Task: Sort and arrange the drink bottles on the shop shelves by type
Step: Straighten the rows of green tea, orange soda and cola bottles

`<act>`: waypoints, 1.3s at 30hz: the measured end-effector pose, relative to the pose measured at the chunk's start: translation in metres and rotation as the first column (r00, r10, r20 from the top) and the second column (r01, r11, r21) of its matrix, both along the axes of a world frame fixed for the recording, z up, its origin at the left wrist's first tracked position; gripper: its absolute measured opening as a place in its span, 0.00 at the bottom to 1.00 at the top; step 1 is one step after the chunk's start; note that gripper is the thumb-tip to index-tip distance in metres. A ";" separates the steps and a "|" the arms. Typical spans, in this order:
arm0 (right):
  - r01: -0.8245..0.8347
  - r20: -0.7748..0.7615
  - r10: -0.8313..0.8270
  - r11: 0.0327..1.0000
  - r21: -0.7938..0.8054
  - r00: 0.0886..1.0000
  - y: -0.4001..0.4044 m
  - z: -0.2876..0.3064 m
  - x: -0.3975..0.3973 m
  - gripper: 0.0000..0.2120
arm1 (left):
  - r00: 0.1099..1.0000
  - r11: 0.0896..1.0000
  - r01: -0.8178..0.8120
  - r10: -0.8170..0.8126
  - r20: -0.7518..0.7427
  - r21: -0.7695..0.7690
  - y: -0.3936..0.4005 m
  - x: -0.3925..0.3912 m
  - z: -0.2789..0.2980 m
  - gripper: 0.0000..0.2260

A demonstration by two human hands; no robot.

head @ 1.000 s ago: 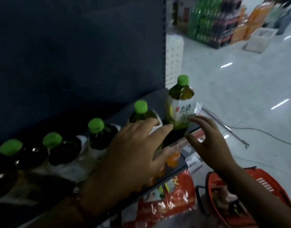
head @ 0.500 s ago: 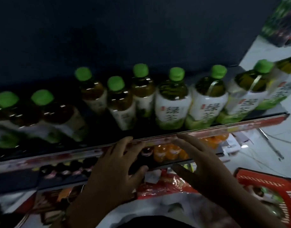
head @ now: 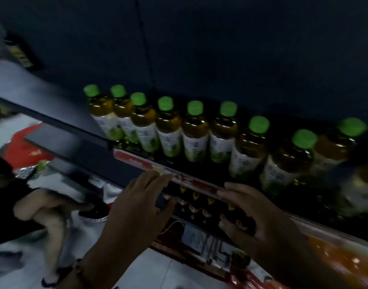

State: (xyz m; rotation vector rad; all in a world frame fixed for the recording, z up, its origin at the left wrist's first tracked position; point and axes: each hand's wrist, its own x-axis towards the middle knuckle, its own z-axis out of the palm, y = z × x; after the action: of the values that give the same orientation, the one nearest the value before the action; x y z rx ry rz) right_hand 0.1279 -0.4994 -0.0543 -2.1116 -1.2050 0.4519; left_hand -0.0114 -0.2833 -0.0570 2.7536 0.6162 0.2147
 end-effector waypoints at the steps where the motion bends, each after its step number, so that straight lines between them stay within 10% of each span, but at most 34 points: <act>1: -0.042 -0.019 0.042 0.999 -0.003 0.999 0.015 0.003 0.000 0.18 | 0.999 0.999 -0.051 0.051 0.007 -0.003 0.009 -0.006 0.002 0.23; 16: -0.360 0.202 0.324 0.916 0.175 0.924 0.167 0.041 -0.003 0.26 | 0.894 0.887 -0.447 0.437 0.100 0.115 0.093 -0.033 0.005 0.23; 31: 0.204 0.466 -0.241 0.970 0.130 0.851 0.316 0.067 -0.030 0.25 | 0.974 0.955 0.035 0.034 0.225 -0.294 0.299 0.002 -0.040 0.33; 39: 0.408 0.494 -0.295 0.902 -0.137 0.818 0.352 0.100 -0.007 0.32 | 0.944 0.779 0.306 -0.174 0.280 -0.548 0.331 0.043 -0.045 0.29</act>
State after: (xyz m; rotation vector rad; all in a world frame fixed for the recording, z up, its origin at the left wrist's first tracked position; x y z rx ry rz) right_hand 0.1208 -0.1475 0.0453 -2.6877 -0.9923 -0.1008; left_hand 0.0315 0.0476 -0.1024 2.1349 0.2071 0.2139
